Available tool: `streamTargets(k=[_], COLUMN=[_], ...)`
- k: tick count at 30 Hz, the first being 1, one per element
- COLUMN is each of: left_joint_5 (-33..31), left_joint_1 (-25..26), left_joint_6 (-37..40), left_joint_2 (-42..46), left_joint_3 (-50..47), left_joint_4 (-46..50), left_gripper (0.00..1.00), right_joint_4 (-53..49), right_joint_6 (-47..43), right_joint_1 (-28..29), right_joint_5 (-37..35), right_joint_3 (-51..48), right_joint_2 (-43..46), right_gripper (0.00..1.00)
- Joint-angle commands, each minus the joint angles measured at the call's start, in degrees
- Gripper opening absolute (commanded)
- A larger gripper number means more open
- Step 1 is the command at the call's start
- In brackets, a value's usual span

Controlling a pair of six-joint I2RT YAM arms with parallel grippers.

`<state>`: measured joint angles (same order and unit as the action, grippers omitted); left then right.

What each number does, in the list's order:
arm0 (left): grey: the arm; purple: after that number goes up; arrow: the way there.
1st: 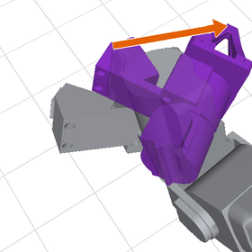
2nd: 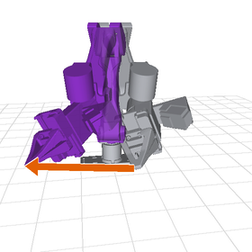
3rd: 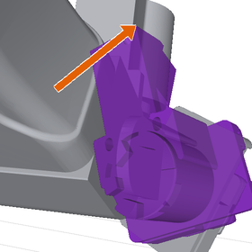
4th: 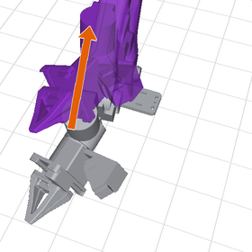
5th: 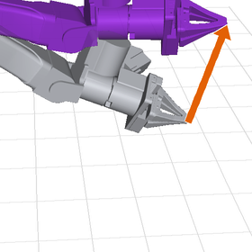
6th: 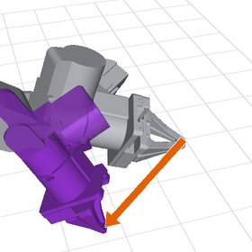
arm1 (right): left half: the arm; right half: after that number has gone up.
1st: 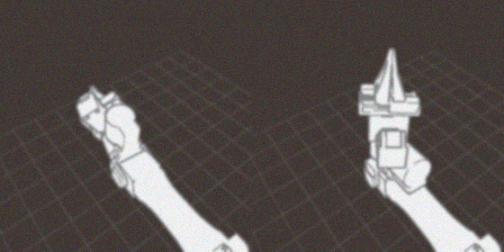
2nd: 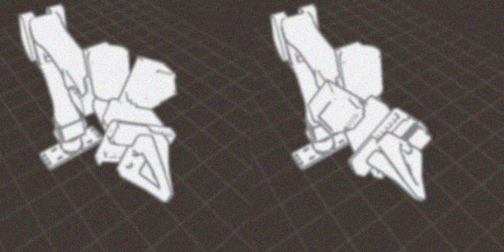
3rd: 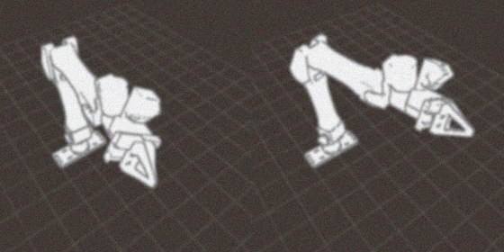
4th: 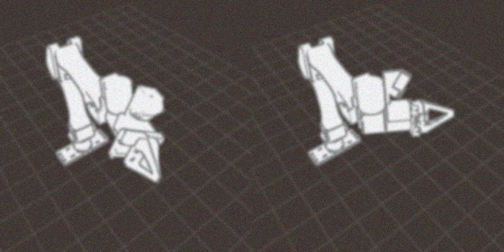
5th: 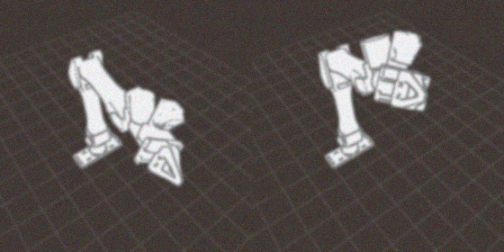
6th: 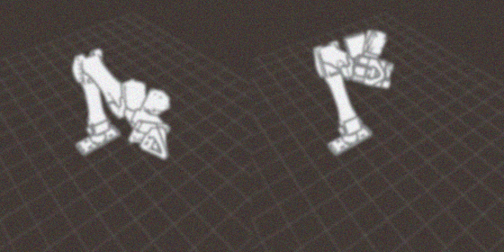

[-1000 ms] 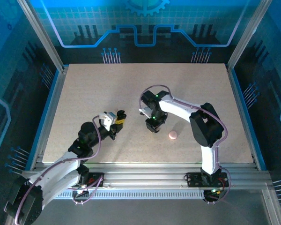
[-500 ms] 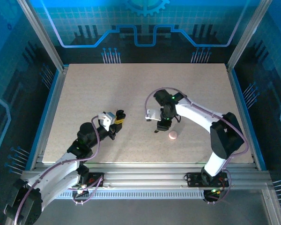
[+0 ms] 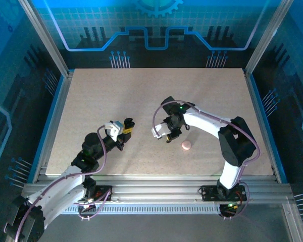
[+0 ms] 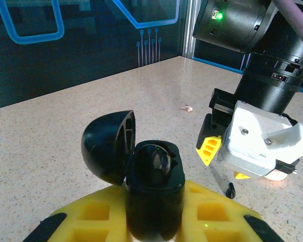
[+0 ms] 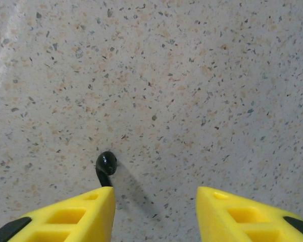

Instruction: Insert wireless bluetooth earbuds into charging case

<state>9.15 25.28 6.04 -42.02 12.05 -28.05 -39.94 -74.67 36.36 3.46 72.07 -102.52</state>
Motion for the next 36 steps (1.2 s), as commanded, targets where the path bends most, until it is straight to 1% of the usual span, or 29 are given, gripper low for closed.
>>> streamTargets(k=[1,4,9,12,21,25,28,36], left_joint_5=[-0.97,-0.97,-1.14,-1.07,-1.15,-1.17,-1.24,-1.35], left_joint_1=[-0.32,-0.32,-0.32,-0.32,-0.32,-0.32,-0.32,-0.32], left_joint_6=[0.94,0.94,1.08,1.07,1.16,1.16,1.12,1.25], left_joint_2=[0.54,0.55,0.54,0.61,0.48,0.45,0.53,0.18], left_joint_3=[-0.58,-0.54,-0.57,-0.46,-0.36,-0.3,-0.34,-0.17], left_joint_4=[0.02,0.28,0.54,0.7,0.98,1.16,1.25,1.42], left_gripper=[0.08,0.08,0.08,0.08,0.08,0.08,0.08,0.08], right_joint_4=[0.21,-0.96,-2.46,-3.37,-4.61,-4.97,-5.23,-6.07], right_joint_6=[-3.72,-3.67,-3.48,-3.38,-3.55,-3.46,-3.37,-3.07], right_joint_1=[1.01,1.08,1.61,1.74,2.14,2.04,1.94,1.83], right_joint_5=[0.18,1.09,0.67,0.49,-0.7,-1.69,-2.14,-2.37], right_joint_3=[-0.31,0.07,0.86,1.4,1.42,2.17,2.7,3.38], right_joint_2=[-2.29,-3.45,-5.13,-6.09,-7.37,-8.63,-9.41,-10.25], right_gripper=[0.45,0.44,0.43,0.38,0.36,0.32,0.3,0.2])
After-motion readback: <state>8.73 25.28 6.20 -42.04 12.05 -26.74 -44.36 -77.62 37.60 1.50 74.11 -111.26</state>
